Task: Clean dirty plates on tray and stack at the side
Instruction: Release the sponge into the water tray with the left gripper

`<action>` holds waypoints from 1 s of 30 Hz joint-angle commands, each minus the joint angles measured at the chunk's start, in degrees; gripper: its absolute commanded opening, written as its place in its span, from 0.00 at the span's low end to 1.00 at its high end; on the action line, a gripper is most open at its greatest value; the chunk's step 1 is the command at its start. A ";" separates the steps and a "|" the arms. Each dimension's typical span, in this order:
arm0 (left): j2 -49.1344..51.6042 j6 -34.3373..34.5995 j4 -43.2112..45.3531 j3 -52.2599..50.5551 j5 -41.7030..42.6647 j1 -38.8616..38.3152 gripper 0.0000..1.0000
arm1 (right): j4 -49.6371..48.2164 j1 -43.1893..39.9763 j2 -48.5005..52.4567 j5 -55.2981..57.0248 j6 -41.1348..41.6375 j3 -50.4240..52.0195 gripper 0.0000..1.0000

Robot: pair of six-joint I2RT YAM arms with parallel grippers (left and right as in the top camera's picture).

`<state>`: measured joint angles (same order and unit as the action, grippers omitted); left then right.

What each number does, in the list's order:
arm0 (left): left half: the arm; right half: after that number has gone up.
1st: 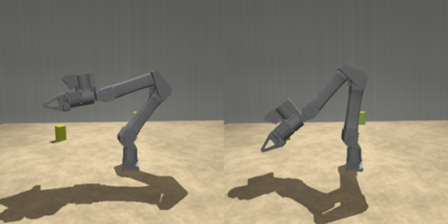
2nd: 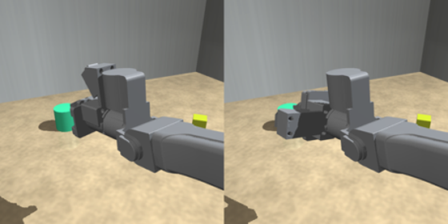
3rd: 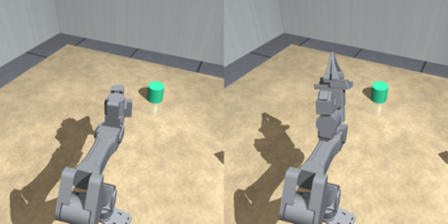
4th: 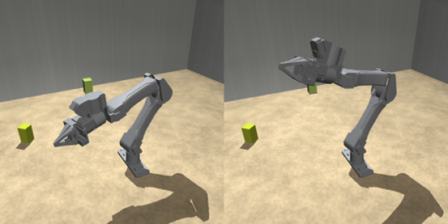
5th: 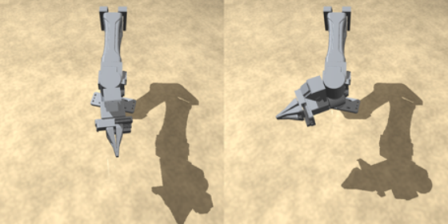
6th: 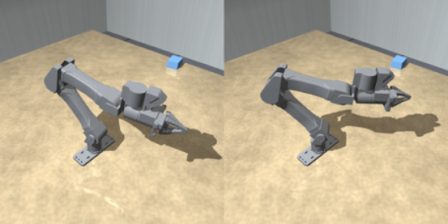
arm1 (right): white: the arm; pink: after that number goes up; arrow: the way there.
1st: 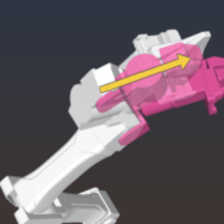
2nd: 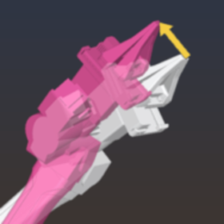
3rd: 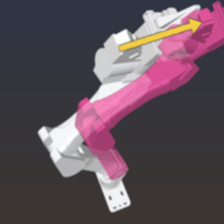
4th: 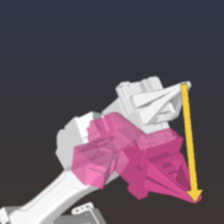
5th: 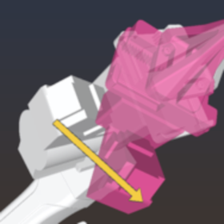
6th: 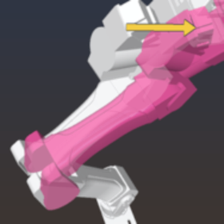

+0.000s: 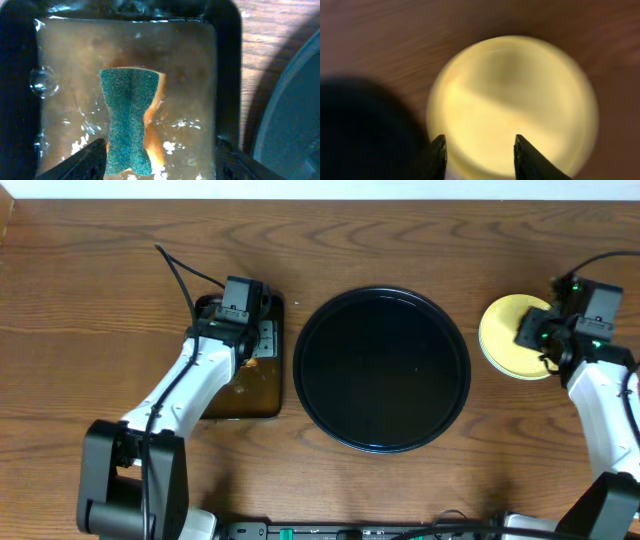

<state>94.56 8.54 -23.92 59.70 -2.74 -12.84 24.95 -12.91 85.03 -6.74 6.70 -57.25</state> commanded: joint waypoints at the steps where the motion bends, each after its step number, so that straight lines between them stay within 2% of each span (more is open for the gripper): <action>1: -5.64 -0.59 0.02 0.00 0.81 0.28 0.75 | 0.52 3.87 0.33 -15.32 -6.54 -0.15 0.46; 4: -8.94 -0.61 -1.42 0.00 0.81 0.28 0.78 | 1.44 7.17 0.31 -17.25 -8.11 -0.17 0.73; 5: -10.58 -0.57 -5.18 0.00 0.81 0.28 0.79 | 3.82 8.39 0.31 -15.80 -8.04 -0.17 0.99; 8: -12.72 0.37 -13.49 0.00 0.83 0.28 0.79 | 11.61 8.83 0.20 -11.47 -6.91 -0.17 0.99; 10: -14.38 4.44 -20.70 0.00 1.51 0.28 0.79 | 16.65 9.01 0.02 -9.05 -6.34 -0.17 0.99; 15: -19.69 4.26 -27.34 -1.22 6.21 0.28 0.79 | 22.69 10.84 -2.97 -6.38 -5.64 -0.02 0.99; 18: -26.53 4.24 -26.95 -4.37 6.19 0.28 0.79 | 22.95 13.51 -7.85 -3.26 -5.42 1.14 0.99; 22: -38.66 2.71 -22.71 -11.15 6.23 0.22 0.79 | 18.49 17.38 -18.05 -2.05 -4.83 6.29 0.99; 26: -56.76 2.69 -17.25 -18.67 6.16 0.24 0.79 | 15.17 19.21 -32.52 -2.03 -3.96 12.92 0.99; 30: -65.53 2.69 -17.18 -19.37 6.19 0.24 0.79 | 15.06 19.17 -40.15 -0.76 -3.98 14.73 0.99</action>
<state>33.54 11.94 -41.43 40.91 3.09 -12.84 40.07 6.02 48.73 -8.91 1.93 -43.44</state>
